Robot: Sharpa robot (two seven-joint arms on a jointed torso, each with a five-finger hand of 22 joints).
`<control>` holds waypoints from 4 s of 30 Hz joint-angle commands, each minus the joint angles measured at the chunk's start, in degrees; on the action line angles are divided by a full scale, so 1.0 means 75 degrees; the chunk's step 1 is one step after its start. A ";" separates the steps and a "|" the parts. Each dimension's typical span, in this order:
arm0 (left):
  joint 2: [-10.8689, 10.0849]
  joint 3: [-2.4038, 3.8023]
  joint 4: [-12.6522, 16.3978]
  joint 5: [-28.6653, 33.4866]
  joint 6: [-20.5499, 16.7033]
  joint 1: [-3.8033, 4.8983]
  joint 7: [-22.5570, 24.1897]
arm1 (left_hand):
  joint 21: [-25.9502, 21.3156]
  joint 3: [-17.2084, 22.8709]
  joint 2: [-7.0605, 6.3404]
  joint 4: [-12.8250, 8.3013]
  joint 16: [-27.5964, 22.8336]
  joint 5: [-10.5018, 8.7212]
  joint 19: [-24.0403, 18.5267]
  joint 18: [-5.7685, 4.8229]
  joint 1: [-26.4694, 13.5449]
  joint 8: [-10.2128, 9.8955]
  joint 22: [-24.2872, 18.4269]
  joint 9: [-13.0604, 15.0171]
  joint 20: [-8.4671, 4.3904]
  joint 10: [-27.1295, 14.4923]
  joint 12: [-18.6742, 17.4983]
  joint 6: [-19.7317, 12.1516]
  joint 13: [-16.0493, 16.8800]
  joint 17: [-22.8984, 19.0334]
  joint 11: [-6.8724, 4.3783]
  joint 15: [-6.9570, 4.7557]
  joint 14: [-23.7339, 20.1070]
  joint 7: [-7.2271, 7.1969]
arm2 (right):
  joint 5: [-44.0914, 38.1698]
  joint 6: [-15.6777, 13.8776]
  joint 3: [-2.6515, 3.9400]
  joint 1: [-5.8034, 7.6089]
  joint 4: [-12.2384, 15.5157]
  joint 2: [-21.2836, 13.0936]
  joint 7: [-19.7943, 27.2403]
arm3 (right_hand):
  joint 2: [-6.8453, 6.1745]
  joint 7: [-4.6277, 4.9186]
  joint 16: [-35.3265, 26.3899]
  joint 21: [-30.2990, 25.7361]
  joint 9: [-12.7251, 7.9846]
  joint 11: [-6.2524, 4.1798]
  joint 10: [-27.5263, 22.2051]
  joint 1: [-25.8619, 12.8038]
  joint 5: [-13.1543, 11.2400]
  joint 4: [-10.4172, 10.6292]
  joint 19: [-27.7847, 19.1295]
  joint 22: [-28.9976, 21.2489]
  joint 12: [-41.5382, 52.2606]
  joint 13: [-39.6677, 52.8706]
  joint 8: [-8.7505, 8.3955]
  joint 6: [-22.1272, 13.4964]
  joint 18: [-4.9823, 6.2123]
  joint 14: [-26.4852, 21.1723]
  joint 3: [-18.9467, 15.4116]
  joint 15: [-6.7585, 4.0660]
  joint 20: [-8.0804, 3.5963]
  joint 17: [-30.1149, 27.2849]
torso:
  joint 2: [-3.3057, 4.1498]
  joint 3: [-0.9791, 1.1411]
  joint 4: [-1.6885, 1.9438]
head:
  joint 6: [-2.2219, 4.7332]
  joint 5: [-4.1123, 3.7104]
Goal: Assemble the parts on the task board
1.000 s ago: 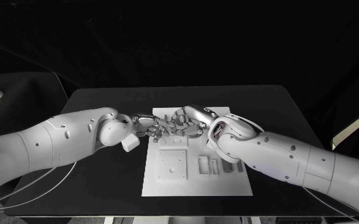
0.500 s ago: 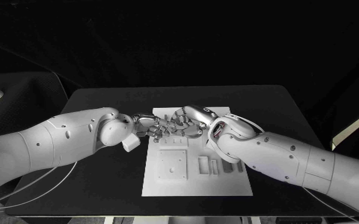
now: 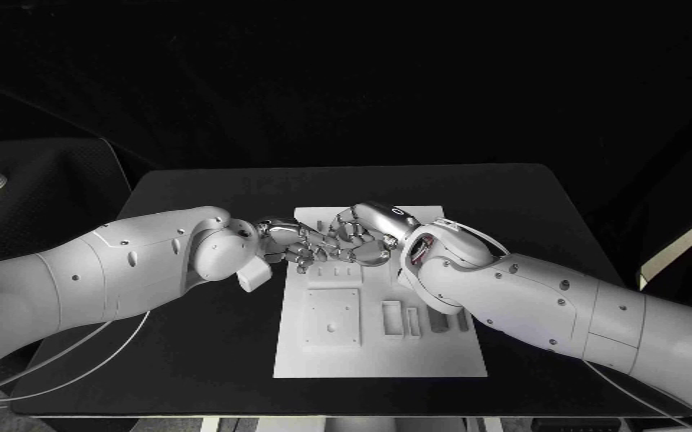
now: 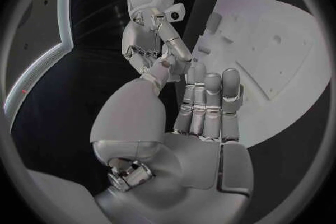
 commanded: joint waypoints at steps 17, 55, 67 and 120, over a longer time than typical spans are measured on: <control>0.0033 0.0013 0.0004 0.0062 0.0021 0.0013 0.0153 | 0.0065 0.0103 0.0047 0.0062 0.0069 0.0026 0.0086 0.0130 0.0126 0.0119 0.0020 0.0084 0.0003 0.0217 0.0074 0.0220 0.0022 0.0038 -0.0030 -0.0024 0.0094 -0.0022 | 0.0012 0.0060 -0.0005 -0.0009 -0.0013 0.0001 0.0050 | -0.0038 0.0093 0.0040 0.0828 0.0012 -0.0033 0.0029 0.0025 -0.0012 -0.0008 0.0070 -0.0009 0.0014 -0.0012 0.0052 0.0147 0.0105 0.0012 0.0045 -0.0066 0.0010 -0.0009 | 0.0001 0.0001 -0.0001 | 0.0006 0.0000; 0.0033 0.0013 -0.0038 0.0057 0.0078 0.0013 0.0170 | 0.0087 0.0262 0.0165 0.0061 0.0097 0.0032 0.0111 0.0141 0.0265 0.0199 0.0024 0.0126 0.0001 0.0380 0.0089 0.0387 0.0020 0.0065 -0.0094 -0.0047 0.0122 -0.0082 | 0.0128 0.0150 -0.0005 -0.0009 -0.0077 -0.0011 0.0102 | -0.0283 0.0147 -0.0045 0.0761 -0.0145 0.0011 -0.0140 -0.0317 -0.0023 -0.0057 -0.0017 -0.0071 -0.0063 -0.0123 -0.0308 -0.0369 0.0083 -0.0094 -0.0175 -0.0038 0.0018 -0.0087 | 0.0001 0.0001 -0.0004 | -0.0012 -0.0005; 0.0037 0.0013 -0.0034 0.0057 0.0107 0.0013 0.0173 | 0.0090 0.0279 0.0174 0.0057 0.0103 0.0033 0.0115 0.0143 0.0284 0.0201 0.0025 0.0128 0.0000 0.0391 0.0087 0.0395 0.0018 0.0069 -0.0097 -0.0051 0.0128 -0.0083 | 0.0129 0.0191 -0.0005 -0.0010 -0.0087 0.0005 0.0120 | -0.0214 0.0113 -0.0025 0.0781 -0.0070 0.0007 -0.0105 -0.0288 -0.0018 -0.0045 0.0004 -0.0072 -0.0027 -0.0127 -0.0143 -0.0018 0.0089 -0.0076 -0.0119 -0.0042 0.0015 -0.0090 | 0.0002 -0.0002 -0.0001 | -0.0018 -0.0012; -0.0050 0.0017 0.0069 -0.0567 -0.0846 0.0015 -0.0134 | 0.0070 -0.0800 -0.0697 0.0071 0.0034 0.0005 -0.0029 0.0136 -0.0624 -0.0414 -0.0009 -0.0219 0.0002 -0.0275 -0.0055 -0.0980 0.0015 0.0186 0.0305 -0.0048 0.0026 0.0341 | -0.0128 0.0355 -0.0005 -0.0009 -0.0412 0.0007 -0.0193 | 0.0065 0.0009 0.0030 0.0841 0.0086 -0.0024 0.0063 -0.0218 -0.0018 0.0000 0.0093 -0.0064 0.0029 -0.0166 0.0173 0.0713 0.0106 0.0034 0.0194 -0.0074 0.0011 -0.0106 | -0.0002 -0.0005 -0.0002 | -0.0042 -0.0022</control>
